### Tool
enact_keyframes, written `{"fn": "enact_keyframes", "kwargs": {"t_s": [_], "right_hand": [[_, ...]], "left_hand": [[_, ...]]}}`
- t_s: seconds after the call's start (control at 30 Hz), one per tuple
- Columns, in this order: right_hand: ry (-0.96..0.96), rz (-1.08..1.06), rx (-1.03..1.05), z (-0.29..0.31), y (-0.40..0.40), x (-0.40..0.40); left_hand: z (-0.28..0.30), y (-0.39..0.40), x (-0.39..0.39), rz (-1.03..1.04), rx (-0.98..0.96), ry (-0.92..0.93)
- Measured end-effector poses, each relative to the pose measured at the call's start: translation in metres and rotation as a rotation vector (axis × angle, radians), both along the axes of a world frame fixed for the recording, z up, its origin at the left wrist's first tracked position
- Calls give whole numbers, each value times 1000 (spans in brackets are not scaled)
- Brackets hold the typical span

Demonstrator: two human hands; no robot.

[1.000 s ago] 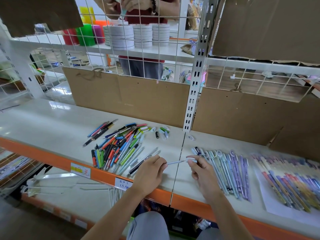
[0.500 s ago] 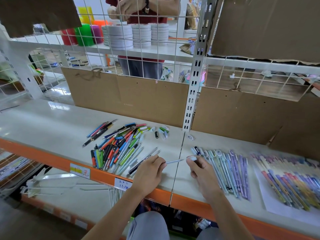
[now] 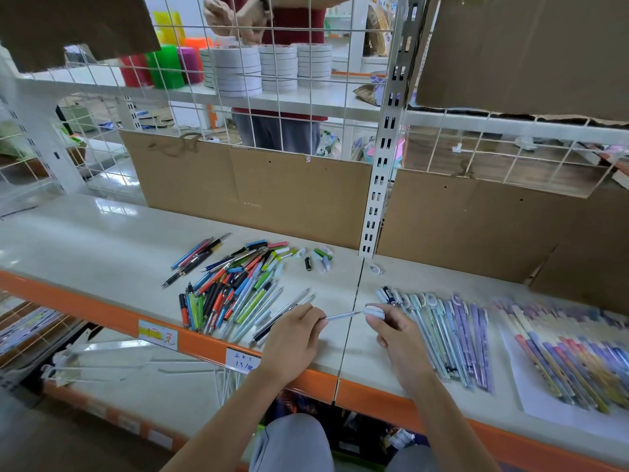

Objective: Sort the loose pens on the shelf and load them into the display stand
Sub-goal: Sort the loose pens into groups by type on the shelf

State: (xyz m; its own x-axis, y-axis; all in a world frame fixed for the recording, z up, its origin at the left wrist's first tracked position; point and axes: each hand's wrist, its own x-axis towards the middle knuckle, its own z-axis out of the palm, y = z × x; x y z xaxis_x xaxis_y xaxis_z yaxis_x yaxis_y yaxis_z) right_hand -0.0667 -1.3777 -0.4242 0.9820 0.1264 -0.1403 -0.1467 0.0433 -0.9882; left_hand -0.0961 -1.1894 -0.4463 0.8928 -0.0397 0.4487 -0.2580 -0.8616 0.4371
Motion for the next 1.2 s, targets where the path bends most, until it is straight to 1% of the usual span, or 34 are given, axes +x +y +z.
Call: {"fn": "enact_keyframes", "kwargs": {"t_s": [0.1,0.23,0.43,0.57,0.67,0.77,0.83,0.93,1.0,1.07,1.13,1.2], "right_hand": [[1,12,23,0,0,0],[-23,67,-3,1,1,-1],[42,-12,84,-1,-2,2],[11,42,39,0,-1,0],[-41,104,-67,1,1,-2],[-82,142,-127,1,2,-2],[-81,132,-124,4,7,-3],[9,66,-29,9,26,-5],[102,-21,-28,13,46,-6],[143,-100,-61,16,61,-4],[115,-100,-109,18,70,-3],[90,-59,-140,17,73,-4]], "left_hand": [[1,0,0,-6,2,16],[2,0,-1,-32,2,35],[3,1,-2,-25,0,32],[2,0,0,-57,14,15],[1,1,0,-79,11,24],[3,2,0,-115,-45,66],[5,2,0,-112,-104,66],[5,3,-1,-67,-151,42],[4,1,-3,-32,-179,38],[4,0,-4,4,-245,44],[6,0,-5,35,-312,75],[10,1,-5,35,-325,92]]}}
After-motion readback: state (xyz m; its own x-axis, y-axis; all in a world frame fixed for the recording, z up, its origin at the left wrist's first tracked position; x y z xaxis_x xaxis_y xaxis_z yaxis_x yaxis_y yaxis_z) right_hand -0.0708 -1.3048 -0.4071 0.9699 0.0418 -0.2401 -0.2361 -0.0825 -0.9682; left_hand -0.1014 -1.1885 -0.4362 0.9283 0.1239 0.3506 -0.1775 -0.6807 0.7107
